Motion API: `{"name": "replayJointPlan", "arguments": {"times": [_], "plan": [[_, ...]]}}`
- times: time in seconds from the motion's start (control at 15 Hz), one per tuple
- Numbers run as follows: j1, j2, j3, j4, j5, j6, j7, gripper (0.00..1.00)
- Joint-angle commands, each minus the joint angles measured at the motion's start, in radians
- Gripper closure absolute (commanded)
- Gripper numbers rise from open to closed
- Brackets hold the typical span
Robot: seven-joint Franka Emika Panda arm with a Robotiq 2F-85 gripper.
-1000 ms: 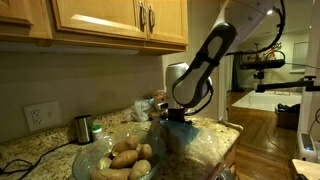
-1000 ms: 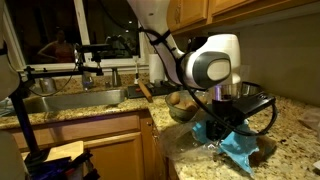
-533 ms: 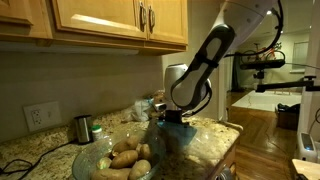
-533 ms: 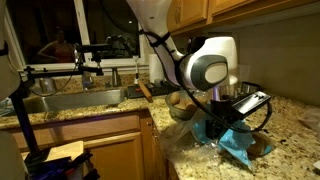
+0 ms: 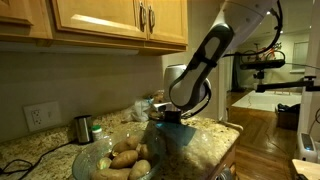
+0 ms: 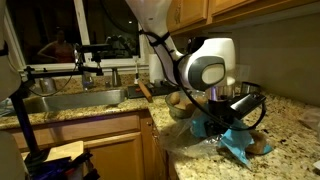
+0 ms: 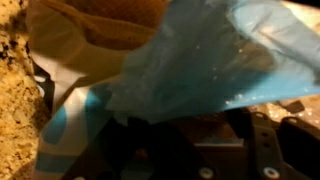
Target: Remove some potatoes from the plastic and put them into the bowl
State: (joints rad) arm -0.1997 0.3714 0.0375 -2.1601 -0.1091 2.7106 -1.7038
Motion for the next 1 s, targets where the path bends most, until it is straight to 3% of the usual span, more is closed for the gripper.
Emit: {"name": "replayJointPlan", "arguments": {"times": [0.0,0.93], "plan": [[-0.026,-0.013,0.02,-0.026,0.028,0.026,-0.056,0.62],[-0.007,-0.132,0.041,-0.107,0.041,-0.057,-0.151,0.68]]}}
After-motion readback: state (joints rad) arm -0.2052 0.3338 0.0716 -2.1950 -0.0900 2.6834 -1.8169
